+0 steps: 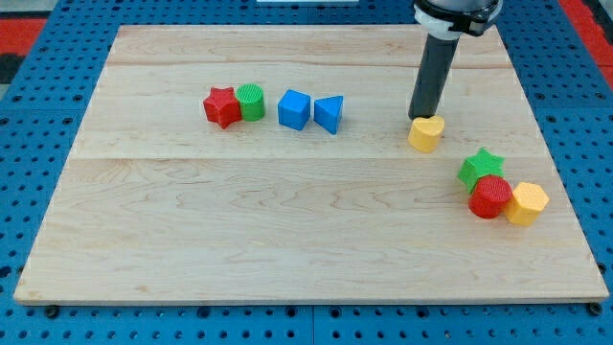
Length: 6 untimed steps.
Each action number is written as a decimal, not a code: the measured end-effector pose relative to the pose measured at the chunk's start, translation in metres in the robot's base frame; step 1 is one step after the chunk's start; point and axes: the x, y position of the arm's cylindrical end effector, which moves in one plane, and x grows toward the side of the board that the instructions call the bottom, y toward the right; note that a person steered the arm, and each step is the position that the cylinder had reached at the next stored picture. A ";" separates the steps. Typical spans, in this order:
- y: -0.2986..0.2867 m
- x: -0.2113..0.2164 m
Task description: Push the yellow heart slightly left
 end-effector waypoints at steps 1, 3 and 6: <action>0.033 -0.005; 0.062 0.026; 0.053 0.049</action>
